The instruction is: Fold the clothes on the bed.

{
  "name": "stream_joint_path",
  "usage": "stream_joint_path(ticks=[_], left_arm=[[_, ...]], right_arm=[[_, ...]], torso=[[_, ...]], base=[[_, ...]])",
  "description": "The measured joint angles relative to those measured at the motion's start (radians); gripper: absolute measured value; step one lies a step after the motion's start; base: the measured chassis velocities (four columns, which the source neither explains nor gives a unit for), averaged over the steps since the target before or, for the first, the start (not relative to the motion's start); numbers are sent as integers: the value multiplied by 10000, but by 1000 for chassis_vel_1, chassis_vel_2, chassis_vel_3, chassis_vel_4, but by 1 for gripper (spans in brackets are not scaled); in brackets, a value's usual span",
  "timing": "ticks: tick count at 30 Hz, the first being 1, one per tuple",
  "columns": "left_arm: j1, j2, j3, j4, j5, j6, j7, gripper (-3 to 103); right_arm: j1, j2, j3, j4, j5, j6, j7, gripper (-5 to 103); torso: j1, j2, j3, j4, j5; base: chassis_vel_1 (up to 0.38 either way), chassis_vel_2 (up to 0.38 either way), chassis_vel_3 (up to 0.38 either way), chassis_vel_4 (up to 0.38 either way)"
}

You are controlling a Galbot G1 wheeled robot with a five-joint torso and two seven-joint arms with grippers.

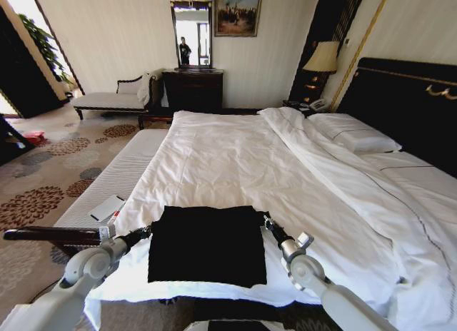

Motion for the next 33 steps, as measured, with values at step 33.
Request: stream_joint_path(ticks=[33], left_arm=[[1622, 350, -960, -671, 819, -40, 446, 0]], right_arm=[[-1377, 198, 360, 523, -968, 73, 189, 6]], torso=[[-1, 1, 0, 1, -1]], base=[[0, 0, 0, 0]])
